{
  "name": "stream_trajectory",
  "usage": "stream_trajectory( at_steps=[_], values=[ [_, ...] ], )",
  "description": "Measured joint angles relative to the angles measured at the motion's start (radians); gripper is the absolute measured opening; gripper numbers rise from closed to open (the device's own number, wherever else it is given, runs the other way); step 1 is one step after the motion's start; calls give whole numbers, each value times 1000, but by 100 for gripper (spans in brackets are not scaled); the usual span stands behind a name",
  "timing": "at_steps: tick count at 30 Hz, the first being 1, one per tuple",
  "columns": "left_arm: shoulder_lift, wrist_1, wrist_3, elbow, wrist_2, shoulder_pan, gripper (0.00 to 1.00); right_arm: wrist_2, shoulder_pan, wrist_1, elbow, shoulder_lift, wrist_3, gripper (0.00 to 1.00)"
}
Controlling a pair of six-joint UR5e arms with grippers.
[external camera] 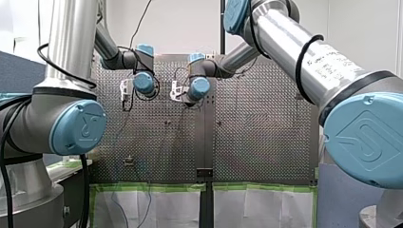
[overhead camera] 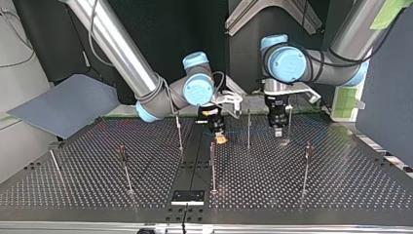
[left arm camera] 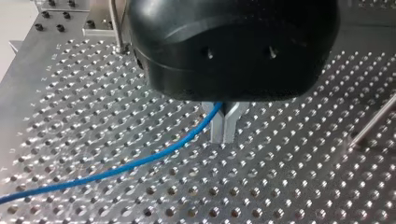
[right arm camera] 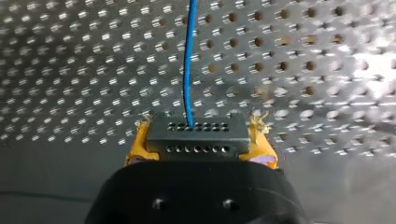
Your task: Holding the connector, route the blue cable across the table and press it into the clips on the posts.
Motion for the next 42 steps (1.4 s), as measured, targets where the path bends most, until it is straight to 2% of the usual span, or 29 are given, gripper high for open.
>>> stream_trajectory(
  at_steps=[7, 18, 22, 29, 34, 42],
  values=[
    [-1, 66, -45, -66, -1, -15, 0, 0, -1, -1, 62, -18, -18, 0],
    [-1, 165, -80, -165, -24, -35, 0, -1, 0, -2, 144, -90, -48, 0],
    [-1, 202, -96, -209, -26, -48, 0, -2, 6, -2, 178, -98, -62, 0],
    [-15, 226, -103, -278, -26, -65, 0, -3, 14, -6, 241, -101, -80, 0],
    [-53, 262, -104, -319, -21, -65, 0, -24, 11, -9, 275, -101, -86, 0],
    [-91, 321, -123, -322, 17, -48, 0, -42, 2, -10, 284, -100, -87, 0]
  ],
)
